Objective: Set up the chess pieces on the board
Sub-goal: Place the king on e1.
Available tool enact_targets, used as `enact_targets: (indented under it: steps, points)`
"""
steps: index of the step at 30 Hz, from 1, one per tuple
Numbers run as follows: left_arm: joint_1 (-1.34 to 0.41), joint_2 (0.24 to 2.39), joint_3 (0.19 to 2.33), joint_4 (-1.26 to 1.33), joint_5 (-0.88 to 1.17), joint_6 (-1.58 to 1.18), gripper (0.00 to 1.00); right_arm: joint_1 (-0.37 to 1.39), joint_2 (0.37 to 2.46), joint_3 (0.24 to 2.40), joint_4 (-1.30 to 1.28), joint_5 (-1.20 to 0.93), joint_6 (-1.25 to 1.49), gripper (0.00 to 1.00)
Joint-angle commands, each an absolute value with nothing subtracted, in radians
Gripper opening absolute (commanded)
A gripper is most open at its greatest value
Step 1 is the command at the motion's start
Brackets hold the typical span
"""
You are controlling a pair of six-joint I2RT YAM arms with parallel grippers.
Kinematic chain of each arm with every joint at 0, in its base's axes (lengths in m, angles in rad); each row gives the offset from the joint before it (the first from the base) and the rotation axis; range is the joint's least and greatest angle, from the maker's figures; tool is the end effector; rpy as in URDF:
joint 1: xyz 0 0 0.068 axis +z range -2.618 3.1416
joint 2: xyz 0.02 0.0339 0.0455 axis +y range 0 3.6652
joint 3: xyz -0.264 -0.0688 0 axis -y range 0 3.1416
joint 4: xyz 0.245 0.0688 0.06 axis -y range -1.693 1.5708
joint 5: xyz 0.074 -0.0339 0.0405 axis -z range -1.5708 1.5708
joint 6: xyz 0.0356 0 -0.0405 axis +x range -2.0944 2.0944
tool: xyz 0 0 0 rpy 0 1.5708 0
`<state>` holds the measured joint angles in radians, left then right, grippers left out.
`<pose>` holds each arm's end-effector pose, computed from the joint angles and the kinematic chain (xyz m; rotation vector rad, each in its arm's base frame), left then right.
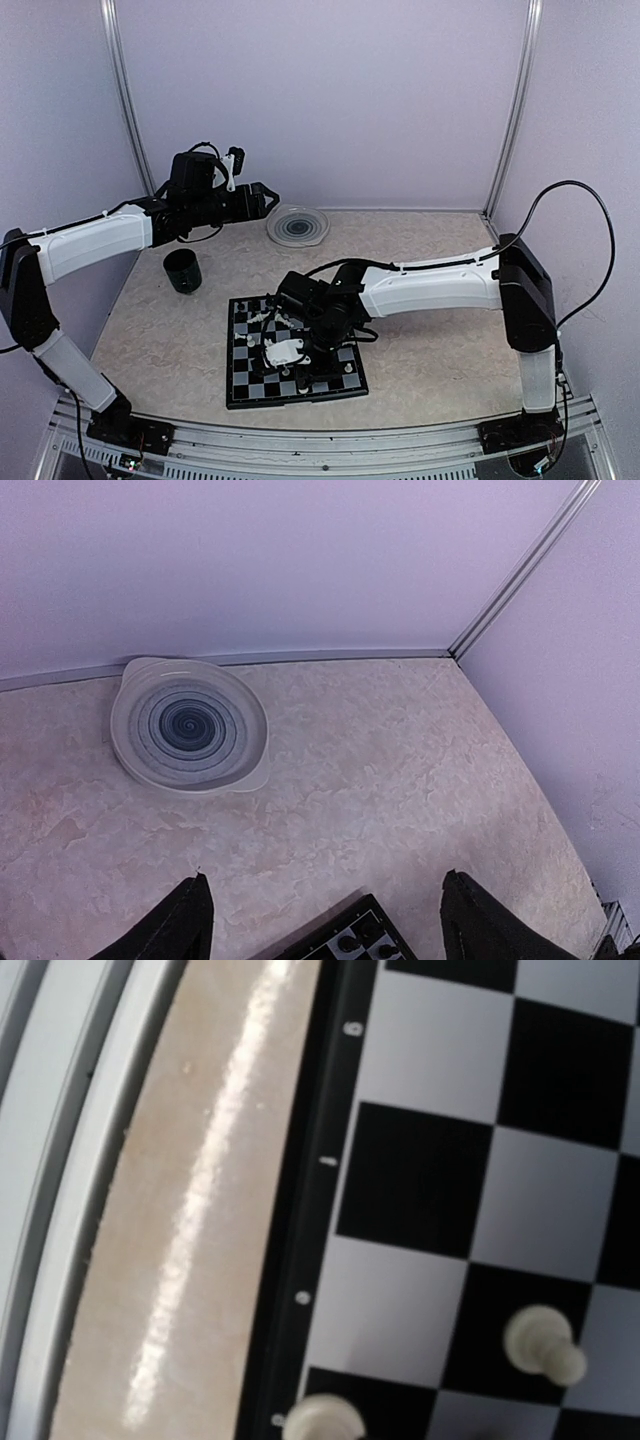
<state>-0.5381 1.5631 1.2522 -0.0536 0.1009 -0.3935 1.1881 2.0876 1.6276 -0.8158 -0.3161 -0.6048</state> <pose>0.3174 -0.1936 0.3207 0.2139 1.9898 -0.7089 0.1495 0.4011 0.1848 -2.3059 1.7554 0.5660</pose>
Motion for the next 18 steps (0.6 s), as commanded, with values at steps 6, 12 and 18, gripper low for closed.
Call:
enact_targets:
  steps: [6,12,18]
  points:
    - [-0.537,1.566,1.282,-0.061,0.107,-0.391,0.78,1.195,2.114,1.643,-0.789,-0.285,-0.609,0.16]
    - [-0.537,1.567,1.282,-0.062,0.107,-0.391,0.78,1.195,2.108,1.637,-0.791,-0.277,-0.612,0.21]
    - [-0.537,1.566,1.282,-0.062,0.109,-0.393,0.78,1.194,2.081,1.663,-0.834,-0.348,-0.628,0.34]
